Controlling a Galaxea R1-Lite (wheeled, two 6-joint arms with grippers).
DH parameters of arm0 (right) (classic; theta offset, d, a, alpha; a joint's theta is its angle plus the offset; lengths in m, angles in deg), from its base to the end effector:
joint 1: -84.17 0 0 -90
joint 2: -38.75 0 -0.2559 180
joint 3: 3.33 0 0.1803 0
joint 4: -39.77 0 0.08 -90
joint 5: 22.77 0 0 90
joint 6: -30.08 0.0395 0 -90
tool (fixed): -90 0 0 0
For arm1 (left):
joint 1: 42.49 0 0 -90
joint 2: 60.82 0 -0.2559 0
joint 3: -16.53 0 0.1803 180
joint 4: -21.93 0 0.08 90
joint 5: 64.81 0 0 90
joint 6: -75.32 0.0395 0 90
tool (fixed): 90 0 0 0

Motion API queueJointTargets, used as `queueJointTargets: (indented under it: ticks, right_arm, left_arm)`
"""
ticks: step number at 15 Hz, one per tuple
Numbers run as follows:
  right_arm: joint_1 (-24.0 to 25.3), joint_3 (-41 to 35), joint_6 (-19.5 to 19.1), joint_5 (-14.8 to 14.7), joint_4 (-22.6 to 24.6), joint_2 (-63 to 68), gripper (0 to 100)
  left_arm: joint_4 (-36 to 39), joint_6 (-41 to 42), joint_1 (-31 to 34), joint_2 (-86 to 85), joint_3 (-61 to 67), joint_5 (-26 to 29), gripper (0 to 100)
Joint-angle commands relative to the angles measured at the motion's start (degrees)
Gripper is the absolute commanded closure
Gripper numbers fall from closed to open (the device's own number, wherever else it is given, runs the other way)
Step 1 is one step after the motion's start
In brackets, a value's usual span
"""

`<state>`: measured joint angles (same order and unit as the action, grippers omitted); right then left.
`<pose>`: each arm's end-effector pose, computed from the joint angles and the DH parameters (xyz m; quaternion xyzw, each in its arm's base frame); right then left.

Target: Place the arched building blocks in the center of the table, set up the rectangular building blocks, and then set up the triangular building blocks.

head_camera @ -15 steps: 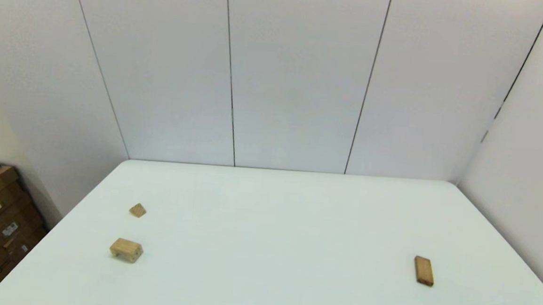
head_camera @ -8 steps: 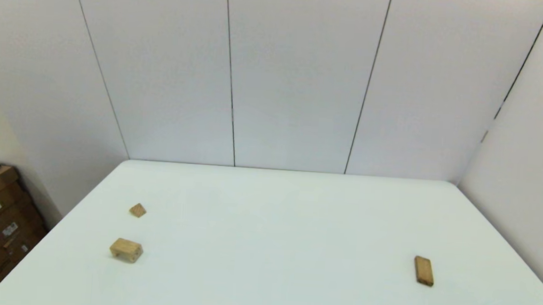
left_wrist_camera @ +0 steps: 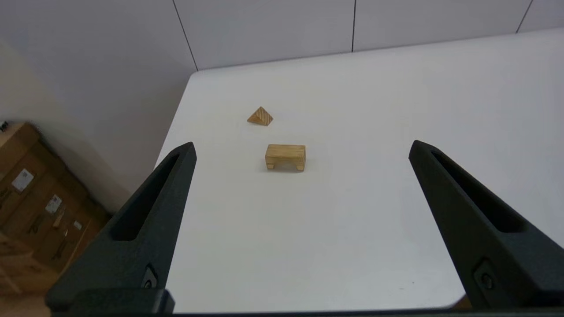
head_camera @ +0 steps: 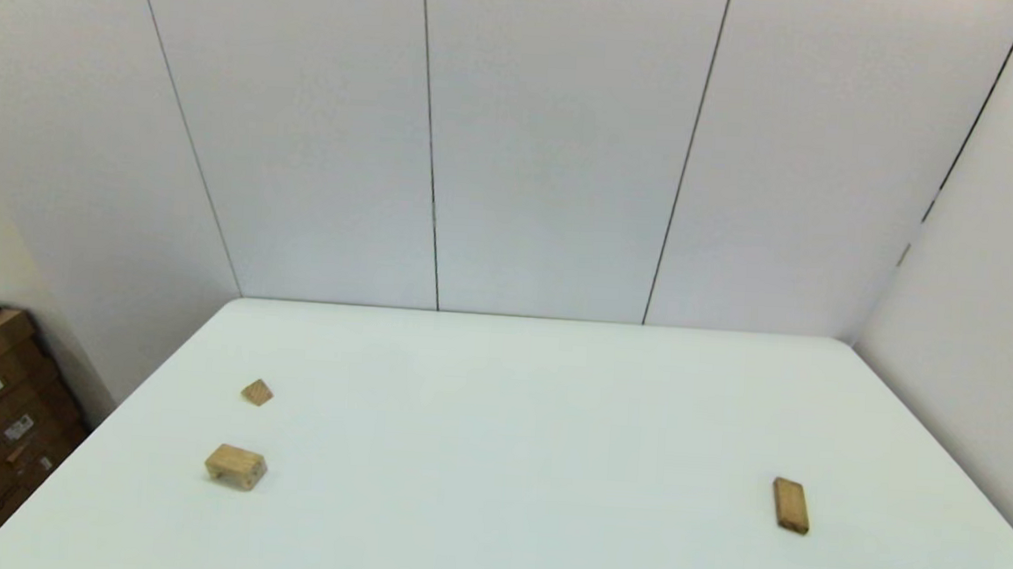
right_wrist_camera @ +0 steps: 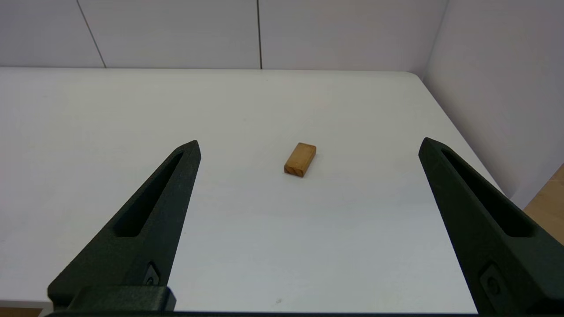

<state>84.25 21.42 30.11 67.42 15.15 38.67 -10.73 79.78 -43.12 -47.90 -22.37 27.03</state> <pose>0.0272 0.0002 0.0758 0.0003 -0.0018 0.0024 1.0000 0.0313 -0.0016 0.1223 0.0382 0.0574 -0.0238 0.9973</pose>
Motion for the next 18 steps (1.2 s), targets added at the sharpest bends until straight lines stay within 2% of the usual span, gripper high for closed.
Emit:
queueJointTargets:
  ticks: [1,7,10,14,18]
  right_arm:
    - [0.01,-0.09,-0.02,-0.01,0.04,-0.01,0]
    - [0.01,-0.09,-0.02,-0.01,0.04,-0.01,0]
    - [0.01,-0.09,-0.02,-0.01,0.04,-0.01,0]
    - [0.01,-0.09,-0.02,-0.01,0.04,-0.01,0]
    - [0.01,-0.09,-0.02,-0.01,0.04,-0.01,0]
  left_arm:
    - [-9.23,-0.07,0.01,28.21,-16.09,-0.35,0]
    - [-11.07,-4.11,2.82,52.12,-23.39,-0.43,0]
    - [-18.19,-9.65,5.28,61.87,-29.89,-0.96,0]
    - [-21.71,-10.79,5.63,70.84,-34.55,-7.82,0]
    - [-21.62,-10.17,5.54,76.9,-39.12,-7.82,0]
